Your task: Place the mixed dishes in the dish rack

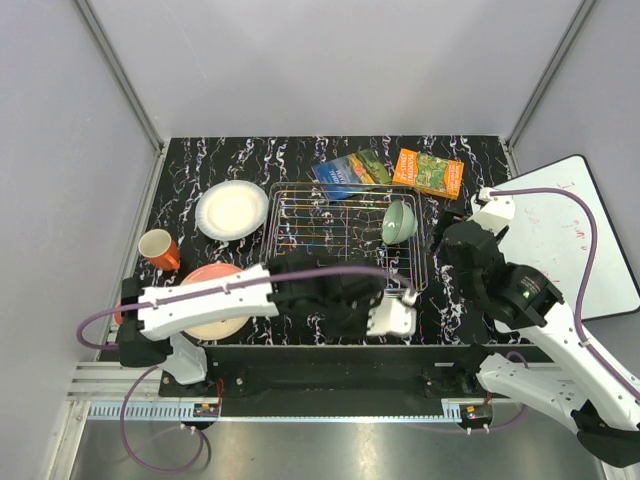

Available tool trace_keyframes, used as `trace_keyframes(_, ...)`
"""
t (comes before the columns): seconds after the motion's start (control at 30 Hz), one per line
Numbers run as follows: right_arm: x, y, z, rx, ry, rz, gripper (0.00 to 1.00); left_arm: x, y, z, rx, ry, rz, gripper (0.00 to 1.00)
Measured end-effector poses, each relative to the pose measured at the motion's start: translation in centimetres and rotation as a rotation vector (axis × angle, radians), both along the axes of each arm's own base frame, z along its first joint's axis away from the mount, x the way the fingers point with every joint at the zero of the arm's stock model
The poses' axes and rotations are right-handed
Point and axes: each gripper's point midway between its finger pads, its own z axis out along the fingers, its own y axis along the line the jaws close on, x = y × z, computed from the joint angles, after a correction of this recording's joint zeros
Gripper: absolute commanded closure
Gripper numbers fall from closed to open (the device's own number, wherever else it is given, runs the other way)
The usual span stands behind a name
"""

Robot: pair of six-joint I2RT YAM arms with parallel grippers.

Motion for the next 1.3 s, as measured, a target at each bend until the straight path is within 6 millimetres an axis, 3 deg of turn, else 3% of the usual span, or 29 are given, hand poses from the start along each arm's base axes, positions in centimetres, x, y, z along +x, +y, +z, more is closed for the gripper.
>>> trace_keyframes(0.13,-0.1,-0.5,-0.1,0.0,0.0,-0.03,0.06,1.3,-4.0,10.0,-0.267,0.101,0.051,1.0)
trace_keyframes(0.23,-0.4,-1.2,0.2,0.006,-0.015,-0.058,0.0,5.6,-6.3,16.5,-0.479,0.222,0.203,1.0)
trace_keyframes(0.3,-0.7,-1.8,0.8,0.022,-0.042,-0.071,0.0,9.1,-6.8,18.3,-0.568,0.321,0.336,1.0)
trace_keyframes(0.37,-1.1,-2.4,1.4,0.047,-0.075,-0.078,0.0,12.2,-7.1,18.2,-0.604,0.426,0.465,1.0)
trace_keyframes(0.43,-1.6,-3.1,1.9,0.065,-0.106,-0.092,0.0,13.9,-7.9,17.1,-0.598,0.544,0.563,1.0)
trace_keyframes(0.63,-2.8,-4.9,3.0,0.105,-0.174,-0.124,0.0,13.3,-13.0,14.4,-0.541,0.936,0.655,1.0)
trace_keyframes(0.8,-2.8,-5.1,3.0,0.091,-0.174,-0.132,0.0,13.0,-15.5,12.6,-0.51,1.154,0.699,1.0)
trace_keyframes(1.1,-2.5,-4.9,2.6,0.055,-0.154,-0.122,0.0,15.4,-17.4,10.0,-0.563,1.262,0.776,1.0)
trace_keyframes(1.3,-2.8,-5.1,2.2,0.057,-0.154,-0.122,0.0,16.5,-17.0,8.1,-0.576,1.287,0.827,1.0)
